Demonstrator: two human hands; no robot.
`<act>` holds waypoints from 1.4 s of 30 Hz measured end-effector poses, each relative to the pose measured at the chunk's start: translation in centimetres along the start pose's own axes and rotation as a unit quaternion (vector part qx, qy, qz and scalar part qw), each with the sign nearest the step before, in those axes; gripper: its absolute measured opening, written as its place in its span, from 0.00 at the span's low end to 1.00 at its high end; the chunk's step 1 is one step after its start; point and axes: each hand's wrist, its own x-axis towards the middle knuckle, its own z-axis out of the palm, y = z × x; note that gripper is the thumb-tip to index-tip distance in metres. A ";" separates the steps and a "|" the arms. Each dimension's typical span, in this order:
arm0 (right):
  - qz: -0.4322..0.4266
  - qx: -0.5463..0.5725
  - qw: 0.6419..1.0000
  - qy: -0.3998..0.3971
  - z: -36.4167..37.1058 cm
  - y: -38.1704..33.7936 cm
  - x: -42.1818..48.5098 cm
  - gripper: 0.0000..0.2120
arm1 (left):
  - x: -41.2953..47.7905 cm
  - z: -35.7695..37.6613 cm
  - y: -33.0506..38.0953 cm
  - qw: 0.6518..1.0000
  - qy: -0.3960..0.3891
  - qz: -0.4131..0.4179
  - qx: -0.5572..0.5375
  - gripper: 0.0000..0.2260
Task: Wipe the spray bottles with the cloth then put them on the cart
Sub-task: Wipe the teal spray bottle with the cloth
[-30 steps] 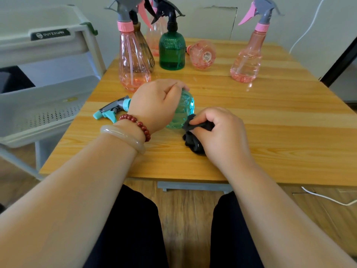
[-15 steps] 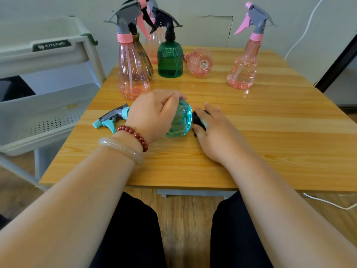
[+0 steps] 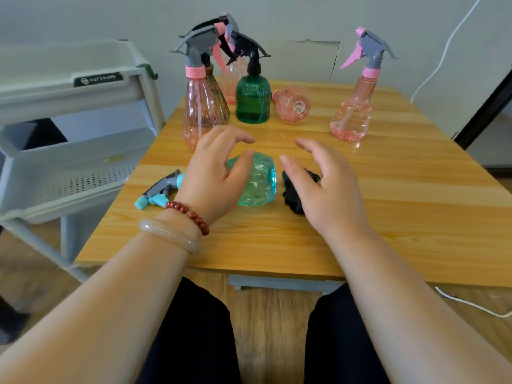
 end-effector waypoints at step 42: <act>-0.017 -0.017 0.999 -0.042 1.9 1.2 -0.4 0.41 | 1.5 2.6 1.4 0.953 -0.035 -0.211 -0.213 0.46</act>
